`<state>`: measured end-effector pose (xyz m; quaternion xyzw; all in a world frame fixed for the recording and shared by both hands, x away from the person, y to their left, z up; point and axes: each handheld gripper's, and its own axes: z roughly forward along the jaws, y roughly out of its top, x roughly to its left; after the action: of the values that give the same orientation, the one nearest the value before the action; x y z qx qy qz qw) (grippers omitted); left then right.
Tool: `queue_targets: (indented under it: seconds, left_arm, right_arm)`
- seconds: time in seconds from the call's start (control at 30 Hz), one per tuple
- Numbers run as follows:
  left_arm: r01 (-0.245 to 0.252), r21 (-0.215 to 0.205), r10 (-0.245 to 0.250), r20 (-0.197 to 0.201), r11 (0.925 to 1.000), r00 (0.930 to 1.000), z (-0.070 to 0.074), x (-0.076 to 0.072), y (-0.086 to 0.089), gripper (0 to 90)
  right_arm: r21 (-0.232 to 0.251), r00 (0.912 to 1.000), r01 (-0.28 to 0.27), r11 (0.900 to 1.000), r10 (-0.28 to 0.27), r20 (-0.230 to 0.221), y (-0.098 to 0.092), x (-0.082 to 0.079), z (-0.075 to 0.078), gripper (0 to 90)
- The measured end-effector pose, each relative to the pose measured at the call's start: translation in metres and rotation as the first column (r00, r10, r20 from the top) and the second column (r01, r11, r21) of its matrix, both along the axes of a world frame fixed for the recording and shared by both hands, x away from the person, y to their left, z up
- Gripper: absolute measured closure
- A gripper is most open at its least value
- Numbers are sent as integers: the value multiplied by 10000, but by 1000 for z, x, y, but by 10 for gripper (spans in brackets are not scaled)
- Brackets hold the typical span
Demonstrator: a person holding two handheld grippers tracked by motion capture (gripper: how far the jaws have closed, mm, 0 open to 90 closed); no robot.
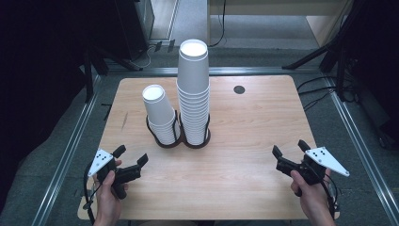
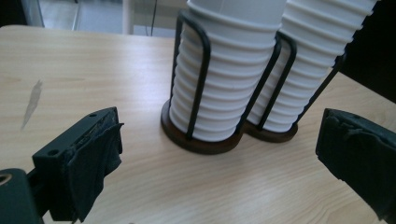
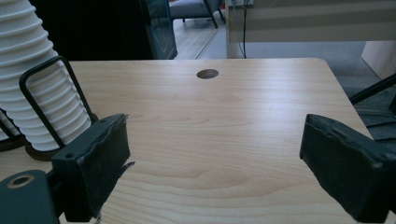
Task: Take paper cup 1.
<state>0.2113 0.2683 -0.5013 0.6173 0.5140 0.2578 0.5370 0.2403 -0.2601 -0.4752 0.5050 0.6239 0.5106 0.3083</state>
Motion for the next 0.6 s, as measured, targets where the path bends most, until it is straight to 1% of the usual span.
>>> queue_targets:
  seconds: [0.03,0.1,0.13,0.2,0.27,0.33,0.37,0.47,0.5,0.57,0.6]
  left_arm:
    - [22,36,-22,-82,10000,10000,2,2,-3,4]
    - [8,31,-8,-126,10000,9999,6,5,-9,4]
    - [60,61,-60,-82,10000,9999,11,9,-15,4]
    - [157,30,-157,-67,9999,9999,14,10,-18,4]
    - [290,-88,-289,61,9995,9996,19,14,-24,4]
    - [248,-70,-246,253,9997,9994,26,19,-33,4]
    - [248,-70,-246,253,9997,9994,26,19,-33,4]
    - [354,23,-355,442,9994,9984,35,23,-41,4]
    - [354,23,-355,442,9994,9984,35,23,-41,4]
    - [373,18,-373,544,9993,9978,40,25,-45,3]
    - [373,18,-373,544,9993,9978,40,25,-45,4]
  right_arm:
    - [-14,10000,-57,10000,57,38,4,3,3,82]
    - [-78,9999,-138,9999,138,87,9,5,7,82]
    - [-64,9997,-195,9998,196,146,11,6,9,82]
    - [6,9991,-380,9993,380,189,17,8,13,82]
    - [1,9984,-507,9987,507,238,23,9,17,82]
    - [-61,9976,-637,9980,638,281,29,11,21,82]
    - [-94,9970,-703,9975,706,319,32,12,23,82]
    - [-110,9950,-910,9958,914,395,39,13,31,82]
    - [-107,9945,-957,9954,960,413,41,14,33,82]
    - [-53,9933,-1060,9943,1062,449,45,14,37,82]
    - [-53,9933,-1060,9943,1062,449,45,14,37,82]
